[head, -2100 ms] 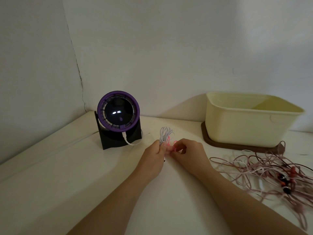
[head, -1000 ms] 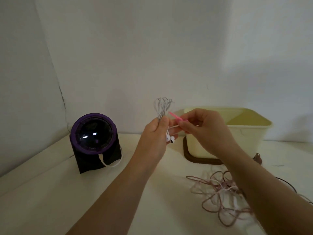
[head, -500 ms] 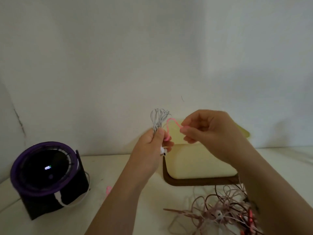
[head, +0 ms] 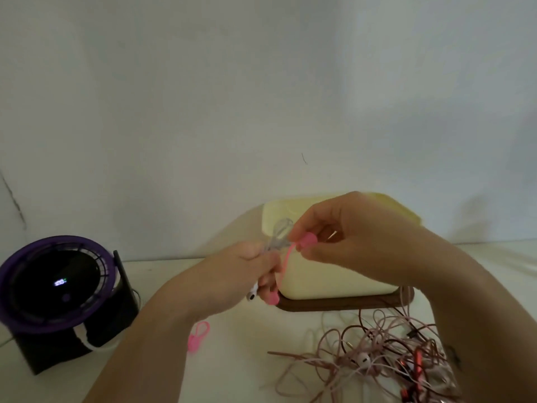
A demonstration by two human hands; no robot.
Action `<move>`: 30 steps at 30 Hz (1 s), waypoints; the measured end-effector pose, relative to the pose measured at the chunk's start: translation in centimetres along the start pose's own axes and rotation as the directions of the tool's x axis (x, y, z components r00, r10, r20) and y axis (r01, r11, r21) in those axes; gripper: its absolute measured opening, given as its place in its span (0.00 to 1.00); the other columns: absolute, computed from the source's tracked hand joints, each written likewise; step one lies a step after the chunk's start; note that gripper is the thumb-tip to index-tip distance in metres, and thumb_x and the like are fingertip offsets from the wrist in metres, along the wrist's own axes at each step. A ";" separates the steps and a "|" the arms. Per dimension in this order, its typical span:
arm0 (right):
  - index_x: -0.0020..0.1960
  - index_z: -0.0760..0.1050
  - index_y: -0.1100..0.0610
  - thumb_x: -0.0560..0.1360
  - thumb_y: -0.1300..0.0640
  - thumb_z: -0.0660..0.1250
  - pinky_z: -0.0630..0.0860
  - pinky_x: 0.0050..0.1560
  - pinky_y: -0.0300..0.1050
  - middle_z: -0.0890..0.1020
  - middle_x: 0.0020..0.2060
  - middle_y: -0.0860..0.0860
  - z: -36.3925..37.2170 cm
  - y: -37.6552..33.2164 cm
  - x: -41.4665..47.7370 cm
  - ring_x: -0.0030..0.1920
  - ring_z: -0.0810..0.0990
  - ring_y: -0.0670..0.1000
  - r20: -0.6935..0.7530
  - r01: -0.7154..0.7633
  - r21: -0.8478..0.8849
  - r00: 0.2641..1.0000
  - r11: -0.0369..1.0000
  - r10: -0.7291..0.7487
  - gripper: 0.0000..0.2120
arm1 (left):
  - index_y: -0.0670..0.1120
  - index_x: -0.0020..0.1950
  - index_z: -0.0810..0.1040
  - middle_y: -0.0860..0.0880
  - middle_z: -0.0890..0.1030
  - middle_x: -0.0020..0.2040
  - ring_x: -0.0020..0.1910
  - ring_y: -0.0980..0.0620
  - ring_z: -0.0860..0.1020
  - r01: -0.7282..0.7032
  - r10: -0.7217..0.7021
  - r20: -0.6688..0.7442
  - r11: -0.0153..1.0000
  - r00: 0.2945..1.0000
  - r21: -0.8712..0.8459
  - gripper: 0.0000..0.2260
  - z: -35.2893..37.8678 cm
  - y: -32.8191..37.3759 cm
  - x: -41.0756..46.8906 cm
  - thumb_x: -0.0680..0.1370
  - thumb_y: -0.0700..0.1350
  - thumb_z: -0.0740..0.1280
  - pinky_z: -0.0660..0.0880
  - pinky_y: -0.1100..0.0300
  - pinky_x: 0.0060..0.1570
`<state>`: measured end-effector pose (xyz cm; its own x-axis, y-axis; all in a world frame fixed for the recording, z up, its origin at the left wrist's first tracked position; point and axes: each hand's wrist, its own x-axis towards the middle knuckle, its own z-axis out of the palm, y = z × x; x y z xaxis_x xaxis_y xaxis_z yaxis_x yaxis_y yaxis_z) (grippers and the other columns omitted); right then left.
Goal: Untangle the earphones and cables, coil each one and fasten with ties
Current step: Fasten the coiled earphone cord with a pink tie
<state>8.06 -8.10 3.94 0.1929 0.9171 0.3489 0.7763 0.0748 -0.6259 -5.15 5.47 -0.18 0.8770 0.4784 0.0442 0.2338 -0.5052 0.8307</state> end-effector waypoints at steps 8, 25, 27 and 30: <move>0.46 0.78 0.45 0.74 0.58 0.67 0.72 0.40 0.31 0.81 0.37 0.41 1.7 0.1 0.7 0.37 0.76 0.38 0.009 0.026 -0.178 1.000 0.984 -0.025 0.08 | 0.49 0.39 0.70 0.57 0.70 0.29 0.32 0.57 0.72 0.037 -0.043 0.184 0.999 0.982 0.035 0.13 0.9 -0.1 -0.2 0.82 0.51 0.56 0.67 0.60 0.40; 0.54 0.79 0.47 0.76 0.53 0.65 0.76 0.44 0.37 0.81 0.41 0.43 3.6 1.6 2.0 0.38 0.78 0.40 -0.042 -0.040 0.075 0.998 0.996 0.044 0.08 | 0.48 0.33 0.69 0.54 0.68 0.25 0.25 0.55 0.69 0.115 -0.099 0.133 0.986 0.986 -0.120 0.13 1.0 0.3 0.6 0.78 0.46 0.56 0.67 0.60 0.36; 0.55 0.79 0.47 0.76 0.54 0.66 0.73 0.42 0.33 0.81 0.42 0.43 3.6 1.6 2.0 0.38 0.77 0.39 -0.084 -0.043 0.067 0.995 0.997 0.049 0.09 | 0.46 0.33 0.69 0.54 0.68 0.21 0.21 0.56 0.67 0.160 -0.136 0.126 0.965 0.983 -0.206 0.14 1.0 0.5 1.0 0.78 0.45 0.53 0.66 0.60 0.32; 0.56 0.80 0.47 0.76 0.55 0.67 0.73 0.41 0.30 0.82 0.41 0.42 3.7 1.5 2.1 0.39 0.79 0.38 -0.137 -0.036 0.074 0.989 0.997 0.046 0.10 | 0.45 0.36 0.68 0.53 0.67 0.24 0.24 0.54 0.68 0.099 -0.083 0.078 0.968 0.993 -0.229 0.17 1.0 1.0 0.7 0.81 0.47 0.49 0.66 0.60 0.35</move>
<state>7.48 -4.59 1.17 0.3091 0.8571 0.4122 0.7222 0.0705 -0.6881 -3.92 4.60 0.14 0.8846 0.4612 -0.0688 0.2173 -0.2772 0.9359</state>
